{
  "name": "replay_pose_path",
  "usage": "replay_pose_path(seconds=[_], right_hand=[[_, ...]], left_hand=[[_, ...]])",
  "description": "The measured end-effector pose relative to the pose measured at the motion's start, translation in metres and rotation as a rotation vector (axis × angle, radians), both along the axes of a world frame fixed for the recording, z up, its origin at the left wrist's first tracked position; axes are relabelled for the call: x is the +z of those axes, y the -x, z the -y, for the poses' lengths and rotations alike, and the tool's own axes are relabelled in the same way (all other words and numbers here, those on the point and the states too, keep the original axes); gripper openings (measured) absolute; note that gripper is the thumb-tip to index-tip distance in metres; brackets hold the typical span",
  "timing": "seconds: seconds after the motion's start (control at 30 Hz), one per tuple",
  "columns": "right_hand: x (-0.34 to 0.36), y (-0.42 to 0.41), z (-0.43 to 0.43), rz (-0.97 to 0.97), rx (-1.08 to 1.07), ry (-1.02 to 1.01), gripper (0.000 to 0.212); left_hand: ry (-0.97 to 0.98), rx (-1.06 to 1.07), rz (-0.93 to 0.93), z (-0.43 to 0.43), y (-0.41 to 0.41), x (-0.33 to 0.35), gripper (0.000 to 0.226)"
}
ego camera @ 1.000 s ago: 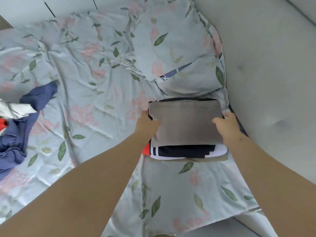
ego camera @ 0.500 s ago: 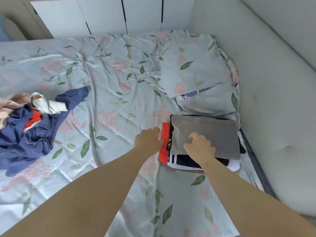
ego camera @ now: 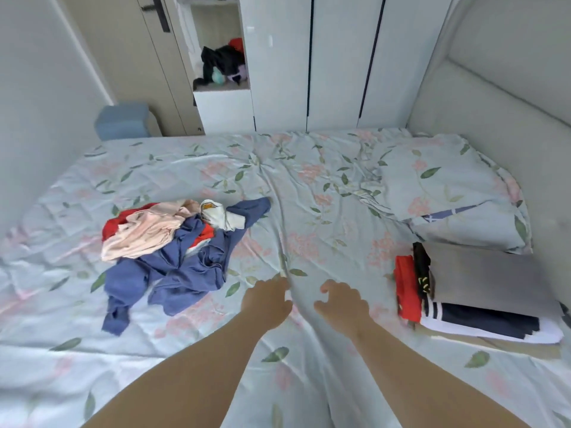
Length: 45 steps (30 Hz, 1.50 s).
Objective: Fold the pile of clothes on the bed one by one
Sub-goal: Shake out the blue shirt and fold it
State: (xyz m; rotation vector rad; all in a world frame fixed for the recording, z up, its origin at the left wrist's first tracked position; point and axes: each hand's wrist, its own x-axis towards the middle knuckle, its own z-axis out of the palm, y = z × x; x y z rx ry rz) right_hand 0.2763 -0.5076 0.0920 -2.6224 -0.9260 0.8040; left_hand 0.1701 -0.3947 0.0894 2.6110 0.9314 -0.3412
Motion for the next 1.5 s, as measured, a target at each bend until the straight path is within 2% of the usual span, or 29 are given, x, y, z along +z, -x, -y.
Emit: replay_pose_path(seconds=[0.17,0.5,0.77,1.07,1.33,1.5], right_hand=[[0.006,0.066,-0.034,-0.004,0.126,-0.002,0.038],[-0.004,0.112,-0.069,-0.063,0.318,0.021,0.038],[-0.032,0.146,-0.112,-0.128,0.352,0.066,0.037],[-0.073,0.211,-0.209,-0.237,0.208,0.146,0.035],[-0.111,0.226,-0.255,-0.311,0.029,0.230,0.037],[-0.139,0.211,-0.267,-0.334,-0.074,0.296,0.038]], left_hand=[[0.053,0.123,0.012,-0.027,0.078,0.000,0.034],[0.030,0.303,0.048,-0.042,0.143,-0.001,0.036],[0.077,0.386,0.035,-0.081,0.193,-0.024,0.035],[0.195,0.348,-0.036,-0.183,0.254,-0.074,0.033],[0.298,0.200,-0.113,-0.253,0.247,-0.136,0.033],[0.360,0.207,-0.144,-0.291,0.230,-0.187,0.037]])
